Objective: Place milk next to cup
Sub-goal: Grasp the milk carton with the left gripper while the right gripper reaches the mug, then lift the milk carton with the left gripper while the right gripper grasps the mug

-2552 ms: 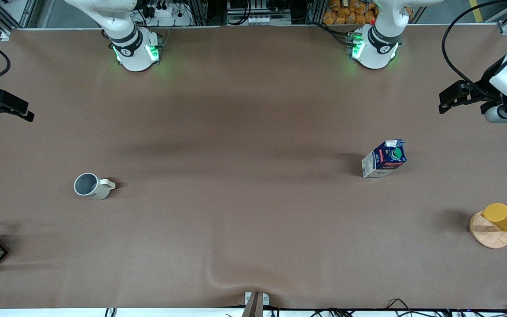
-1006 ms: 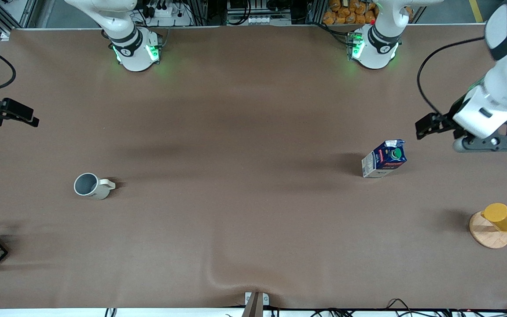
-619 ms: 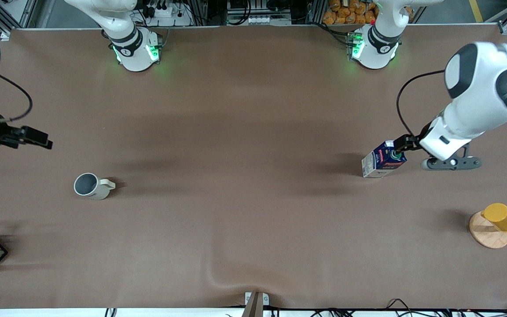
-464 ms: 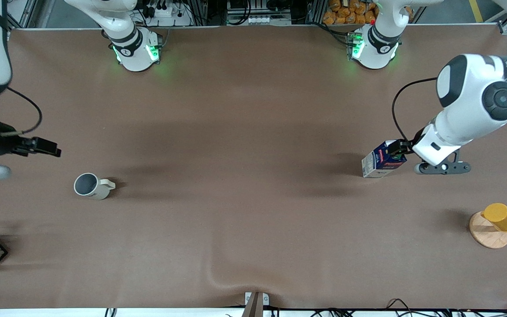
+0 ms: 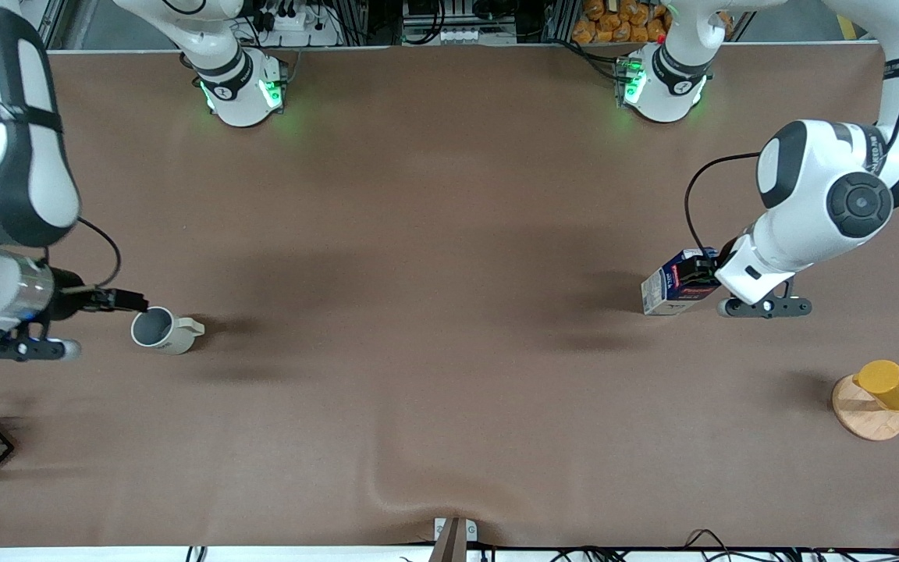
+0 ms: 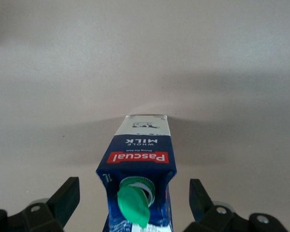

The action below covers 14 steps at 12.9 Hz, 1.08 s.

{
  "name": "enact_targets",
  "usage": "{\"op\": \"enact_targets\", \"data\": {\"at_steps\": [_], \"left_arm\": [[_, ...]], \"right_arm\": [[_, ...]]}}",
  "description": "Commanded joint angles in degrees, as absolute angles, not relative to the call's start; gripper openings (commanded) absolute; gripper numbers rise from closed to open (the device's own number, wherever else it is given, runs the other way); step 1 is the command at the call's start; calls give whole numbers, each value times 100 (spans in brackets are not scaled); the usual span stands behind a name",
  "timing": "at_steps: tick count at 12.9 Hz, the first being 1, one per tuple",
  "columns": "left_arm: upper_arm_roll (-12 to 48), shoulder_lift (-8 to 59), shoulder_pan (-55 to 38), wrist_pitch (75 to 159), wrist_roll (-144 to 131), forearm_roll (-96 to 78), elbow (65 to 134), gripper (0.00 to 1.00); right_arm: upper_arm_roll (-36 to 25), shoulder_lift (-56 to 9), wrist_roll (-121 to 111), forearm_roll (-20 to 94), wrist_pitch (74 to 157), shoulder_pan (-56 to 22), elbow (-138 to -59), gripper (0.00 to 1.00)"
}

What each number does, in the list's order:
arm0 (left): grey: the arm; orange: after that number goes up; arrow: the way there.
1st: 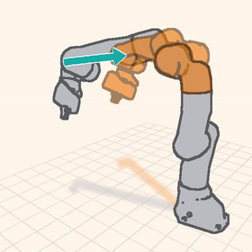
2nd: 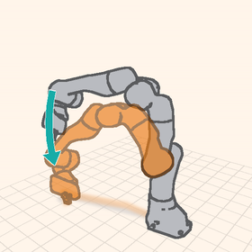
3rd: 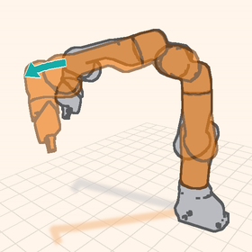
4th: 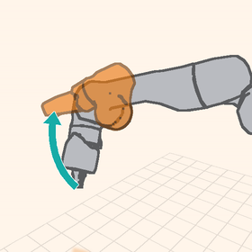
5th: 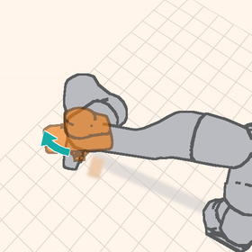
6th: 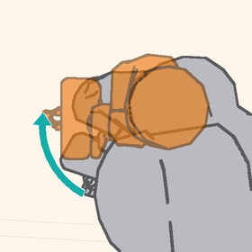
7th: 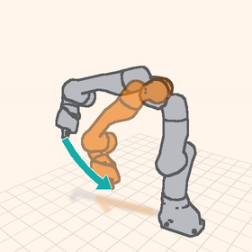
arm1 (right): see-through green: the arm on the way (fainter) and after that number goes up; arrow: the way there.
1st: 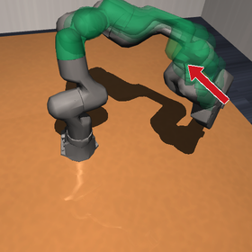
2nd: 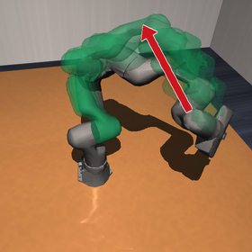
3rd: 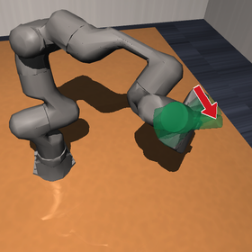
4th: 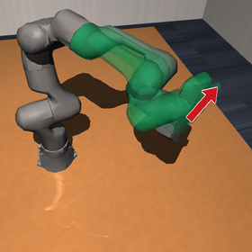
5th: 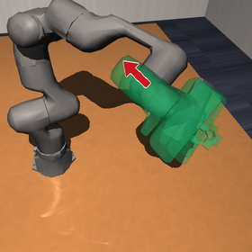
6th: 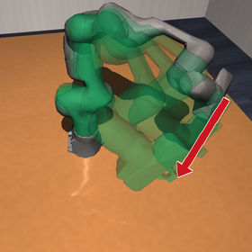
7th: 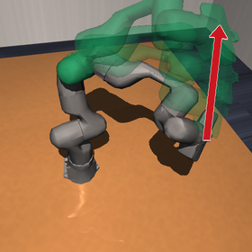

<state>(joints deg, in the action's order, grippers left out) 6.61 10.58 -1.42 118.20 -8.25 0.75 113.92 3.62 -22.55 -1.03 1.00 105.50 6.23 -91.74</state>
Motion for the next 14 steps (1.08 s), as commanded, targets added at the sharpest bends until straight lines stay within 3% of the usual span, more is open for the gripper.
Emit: {"op": "enact_targets", "data": {"at_steps": [1, 5, 6, 11, 13, 14], "left_arm": [[694, 1098, -123, 11971, -923, 44, 11540, 100], [694, 1178, -132, 11979, -914, 44, 11531, 100], [694, 1186, -141, 11979, -923, 44, 11531, 92], [703, 1187, -149, 11953, -923, 44, 11531, 27], [703, 1169, -149, 11927, -949, 44, 11523, 11], [703, 1134, -149, 11909, -1001, 44, 11496, 9]], "right_arm": [[352, -2661, 219, -62, 11220, 563, -9385, 100], [352, -2927, 220, -62, 12058, 571, -9879, 100], [360, -2927, 228, -62, 12015, 571, -9888, 100], [352, -3067, 237, -61, 12015, 633, -10037, 100], [352, -3190, 237, -61, 12085, 659, -10028, 100], [352, -3243, 237, -53, 12155, 650, -10028, 78]]}}
